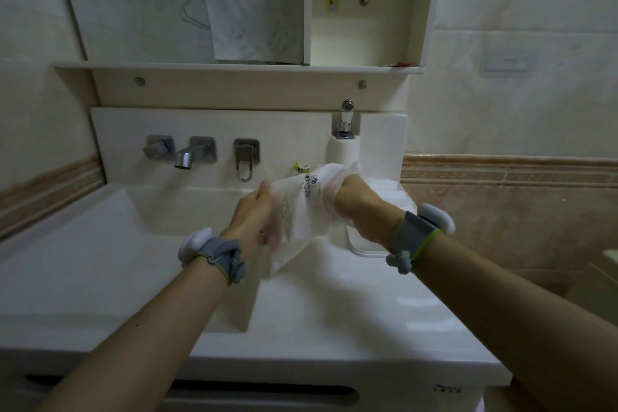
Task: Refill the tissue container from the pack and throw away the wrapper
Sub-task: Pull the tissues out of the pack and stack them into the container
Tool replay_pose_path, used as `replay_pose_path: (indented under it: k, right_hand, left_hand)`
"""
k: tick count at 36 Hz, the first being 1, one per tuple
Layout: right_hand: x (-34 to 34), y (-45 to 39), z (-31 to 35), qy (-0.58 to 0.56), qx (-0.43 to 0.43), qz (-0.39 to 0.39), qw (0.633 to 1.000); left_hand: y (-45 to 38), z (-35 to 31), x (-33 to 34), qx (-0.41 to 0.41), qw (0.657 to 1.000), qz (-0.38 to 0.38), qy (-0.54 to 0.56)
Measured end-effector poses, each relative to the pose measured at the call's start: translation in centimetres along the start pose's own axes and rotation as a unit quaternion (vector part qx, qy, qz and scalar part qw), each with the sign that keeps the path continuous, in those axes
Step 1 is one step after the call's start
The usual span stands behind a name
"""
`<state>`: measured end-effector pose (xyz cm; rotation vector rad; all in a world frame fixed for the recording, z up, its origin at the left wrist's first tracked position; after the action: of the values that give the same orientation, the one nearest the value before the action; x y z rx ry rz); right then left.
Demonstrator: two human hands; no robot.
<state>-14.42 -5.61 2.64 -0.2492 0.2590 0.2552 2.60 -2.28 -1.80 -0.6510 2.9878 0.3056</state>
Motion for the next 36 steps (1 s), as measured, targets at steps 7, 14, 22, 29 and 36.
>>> replay_pose_path:
  k: [7,14,22,29,36]
  right_hand:
    - [0.3,0.8,1.4,0.073,-0.031,0.053,0.995]
    - [-0.4,1.4,1.5,0.042,-0.034,0.048,0.997]
    - [0.2,2.4,1.4,0.068,0.014,0.121,0.99]
    - [-0.3,2.5,2.0,0.101,-0.019,0.087,0.991]
    - [-0.6,3.1,3.7,0.235,-0.089,0.037,0.967]
  left_hand:
    - [-2.1,0.3,0.9,0.109,0.99,-0.046,-0.077]
    - [0.1,-1.8,0.2,0.152,0.976,-0.095,-0.126]
    - [-1.3,-0.8,-1.6,0.126,0.962,-0.144,-0.197]
    - [-1.9,-0.7,-1.5,0.116,0.957,-0.143,-0.222]
    - [-2.5,-0.4,-1.8,0.096,0.957,-0.159,-0.222]
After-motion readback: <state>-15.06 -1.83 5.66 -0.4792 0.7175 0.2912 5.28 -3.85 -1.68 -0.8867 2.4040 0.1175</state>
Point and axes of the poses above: each hand's wrist, its own y-axis away from the middle knuckle, its own x-axis out of the palm, z = x × y, the point moved 5 cm from there along -y, towards the middle knuckle, and after that the axes turned 5 degrees about -x, right-handed, at the moved point
